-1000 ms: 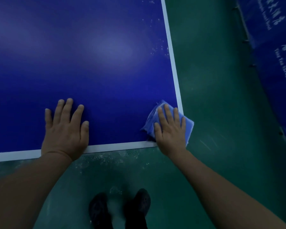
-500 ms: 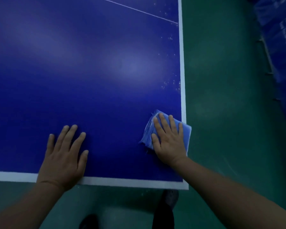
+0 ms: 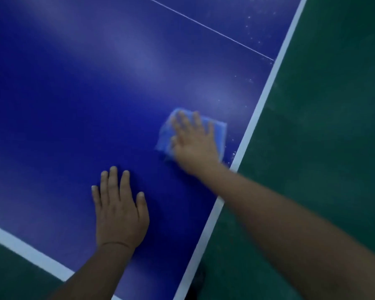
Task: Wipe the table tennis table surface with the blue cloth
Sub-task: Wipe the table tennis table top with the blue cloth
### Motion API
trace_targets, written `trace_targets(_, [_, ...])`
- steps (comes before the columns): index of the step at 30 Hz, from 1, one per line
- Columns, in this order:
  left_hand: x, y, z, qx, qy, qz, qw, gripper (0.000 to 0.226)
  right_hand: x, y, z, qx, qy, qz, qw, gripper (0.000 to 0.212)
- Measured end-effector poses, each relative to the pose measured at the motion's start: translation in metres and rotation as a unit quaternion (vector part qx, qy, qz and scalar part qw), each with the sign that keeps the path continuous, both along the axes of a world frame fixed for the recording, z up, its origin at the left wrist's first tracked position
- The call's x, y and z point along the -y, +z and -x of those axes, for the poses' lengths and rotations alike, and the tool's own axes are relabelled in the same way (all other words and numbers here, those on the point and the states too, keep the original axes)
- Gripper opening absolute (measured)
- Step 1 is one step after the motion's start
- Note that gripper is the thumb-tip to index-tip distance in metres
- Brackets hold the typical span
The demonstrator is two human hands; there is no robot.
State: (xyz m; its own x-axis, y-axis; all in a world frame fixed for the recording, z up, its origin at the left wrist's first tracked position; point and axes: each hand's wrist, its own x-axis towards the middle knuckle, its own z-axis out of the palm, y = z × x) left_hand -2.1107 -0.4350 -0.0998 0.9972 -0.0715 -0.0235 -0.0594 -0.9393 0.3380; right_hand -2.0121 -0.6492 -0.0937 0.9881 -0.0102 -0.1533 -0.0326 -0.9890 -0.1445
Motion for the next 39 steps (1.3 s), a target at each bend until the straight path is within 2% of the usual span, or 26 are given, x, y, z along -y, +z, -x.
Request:
trace_targets(2, [0.003, -0.003, -0.002, 0.002, -0.009, -0.021, 1.0, 0.065, 0.076, 0.0, -0.026, -0.004, -0.097, 0.027, 0.995, 0.06])
trace_targets(4, [0.002, -0.003, -0.002, -0.002, -0.012, -0.031, 0.999, 0.063, 0.128, 0.006, -0.044, -0.027, -0.16, 0.013, 0.987, 0.058])
trace_targets(7, [0.003, -0.004, -0.001, -0.004, -0.013, -0.03, 0.999, 0.062, 0.117, 0.006, -0.035, -0.005, -0.158, 0.001, 0.987, 0.059])
trace_targets(8, [0.003, -0.004, 0.0, -0.007, -0.013, -0.029, 0.999, 0.062, 0.097, 0.005, -0.017, 0.001, -0.119, 0.008, 0.993, 0.06])
trace_targets(10, [0.004, -0.004, 0.0, -0.01, -0.01, -0.028, 1.0, 0.063, 0.049, 0.003, 0.047, -0.005, 0.032, -0.006, 0.999, 0.06])
trace_targets(12, [0.003, -0.004, -0.001, -0.007, -0.009, -0.027, 1.0, 0.063, 0.025, 0.0, 0.112, 0.001, 0.214, -0.018, 0.977, 0.058])
trace_targets(14, [0.004, -0.003, -0.002, -0.003, -0.009, -0.026, 1.0, 0.063, 0.052, -0.004, 0.097, -0.019, 0.271, -0.014, 0.962, 0.06])
trace_targets(15, [0.004, -0.003, -0.003, -0.002, -0.009, -0.026, 1.0, 0.062, 0.074, -0.009, 0.067, -0.007, 0.228, 0.005, 0.974, 0.062])
trace_targets(17, [0.005, -0.003, -0.003, -0.001, -0.009, -0.03, 1.0, 0.062, 0.121, -0.005, -0.004, -0.009, 0.05, 0.046, 0.998, 0.062])
trace_targets(18, [0.005, -0.003, -0.002, -0.001, -0.009, -0.03, 1.0, 0.062, 0.146, 0.001, -0.034, -0.02, -0.035, 0.053, 0.998, 0.061])
trace_targets(19, [0.004, -0.003, -0.002, -0.001, -0.008, -0.027, 1.0, 0.062, 0.163, 0.006, -0.054, -0.023, -0.095, 0.039, 0.994, 0.06])
trace_targets(21, [0.003, -0.004, -0.002, -0.001, -0.005, -0.023, 1.0, 0.062, 0.165, 0.01, -0.062, -0.01, -0.149, 0.006, 0.989, 0.059])
trace_targets(23, [0.003, -0.003, -0.002, 0.002, -0.003, -0.02, 1.0, 0.062, 0.132, 0.006, -0.035, 0.002, -0.121, 0.018, 0.992, 0.06])
trace_targets(27, [0.004, -0.004, -0.002, 0.008, -0.006, -0.024, 1.0, 0.062, 0.081, -0.004, 0.058, 0.001, 0.126, 0.031, 0.992, 0.061])
trace_targets(29, [0.003, -0.004, -0.002, 0.005, -0.007, -0.028, 1.0, 0.062, 0.104, -0.002, 0.041, -0.021, 0.18, 0.047, 0.982, 0.062])
trace_targets(31, [0.004, -0.004, -0.002, 0.006, -0.004, -0.027, 1.0, 0.062, 0.133, -0.001, -0.001, -0.019, 0.107, 0.066, 0.992, 0.064])
trace_targets(33, [0.005, -0.004, -0.002, 0.008, -0.002, -0.026, 1.0, 0.062, 0.153, 0.002, -0.036, -0.019, -0.013, 0.039, 0.999, 0.063])
trace_targets(35, [0.003, -0.003, -0.002, 0.007, -0.001, -0.023, 1.0, 0.062, 0.144, 0.002, -0.045, -0.002, -0.083, 0.017, 0.996, 0.06])
trace_targets(37, [0.003, -0.003, -0.003, 0.007, -0.005, -0.023, 1.0, 0.063, 0.117, 0.003, -0.035, 0.003, -0.088, 0.016, 0.996, 0.06])
trace_targets(39, [0.003, -0.003, -0.002, 0.005, -0.007, -0.03, 0.999, 0.063, 0.084, 0.002, -0.012, 0.003, -0.015, 0.022, 1.0, 0.06])
